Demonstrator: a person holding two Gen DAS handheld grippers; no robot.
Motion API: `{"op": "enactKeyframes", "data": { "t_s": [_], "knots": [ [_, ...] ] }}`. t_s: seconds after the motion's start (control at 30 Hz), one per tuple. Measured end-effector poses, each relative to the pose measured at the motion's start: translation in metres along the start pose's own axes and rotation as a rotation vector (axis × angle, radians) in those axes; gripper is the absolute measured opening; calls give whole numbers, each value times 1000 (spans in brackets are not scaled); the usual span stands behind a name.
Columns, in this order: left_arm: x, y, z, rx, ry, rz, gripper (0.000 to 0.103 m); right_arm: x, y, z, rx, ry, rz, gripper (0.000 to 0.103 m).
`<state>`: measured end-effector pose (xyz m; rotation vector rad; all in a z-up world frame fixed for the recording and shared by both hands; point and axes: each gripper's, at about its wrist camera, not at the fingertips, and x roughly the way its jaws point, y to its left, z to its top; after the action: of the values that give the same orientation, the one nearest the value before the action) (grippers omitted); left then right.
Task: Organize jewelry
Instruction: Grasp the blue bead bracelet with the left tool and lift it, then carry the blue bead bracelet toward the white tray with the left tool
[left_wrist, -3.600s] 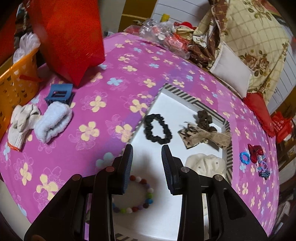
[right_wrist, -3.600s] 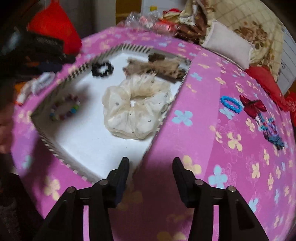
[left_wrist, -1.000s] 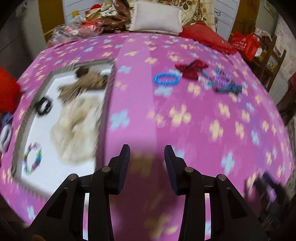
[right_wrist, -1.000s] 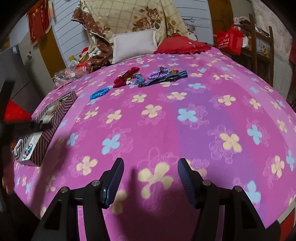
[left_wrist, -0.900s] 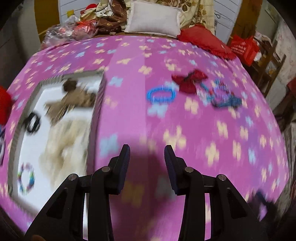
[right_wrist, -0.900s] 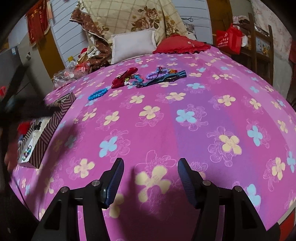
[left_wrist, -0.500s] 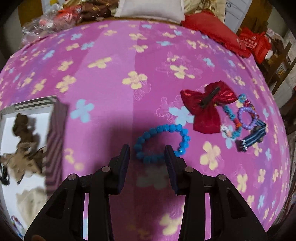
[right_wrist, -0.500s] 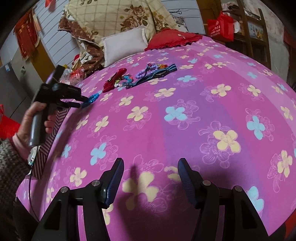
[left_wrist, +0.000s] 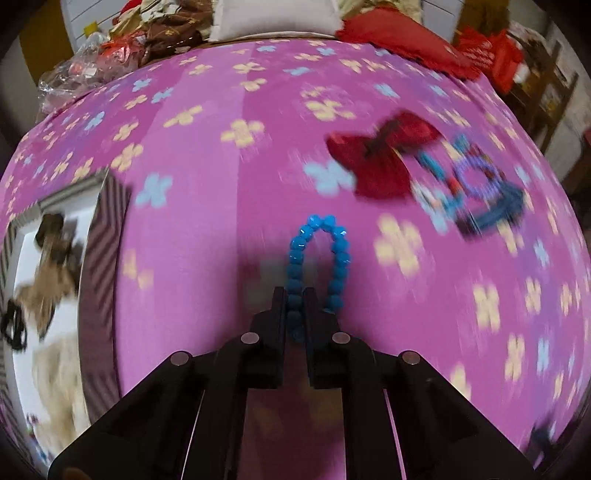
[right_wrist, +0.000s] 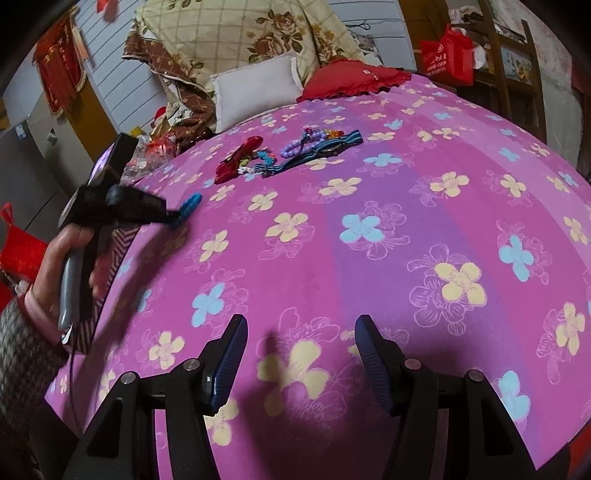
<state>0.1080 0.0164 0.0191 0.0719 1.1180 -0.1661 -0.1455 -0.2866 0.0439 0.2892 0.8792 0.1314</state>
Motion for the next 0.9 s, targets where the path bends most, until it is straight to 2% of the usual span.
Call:
{"op": "enactKeyframes", "data": {
  "t_s": [0.23,0.33,0.53,0.67,0.7,0.9],
  "knots": [
    [-46,2,-100,-43,-28,-84,7,-17,23,-9,-64,8,-1,58],
    [-59,6,-129,-77,-47,-113,7,-27,33,-14,-88,11,-16,58],
    [-71,5,-154,-51,-97,-51,12,-71,56,-22,-171,-45,-98,58],
    [-73,11,-158,-78,-87,-60,34,-95,57,-25,-174,-73,-129,58],
    [-73,12,-159,-83,-87,-59,36,-99,56,-25,-173,-75,-133,58],
    [-74,12,-162,-79,-89,-29,36,-108,48,-29,-163,-81,-154,59]
  ]
}}
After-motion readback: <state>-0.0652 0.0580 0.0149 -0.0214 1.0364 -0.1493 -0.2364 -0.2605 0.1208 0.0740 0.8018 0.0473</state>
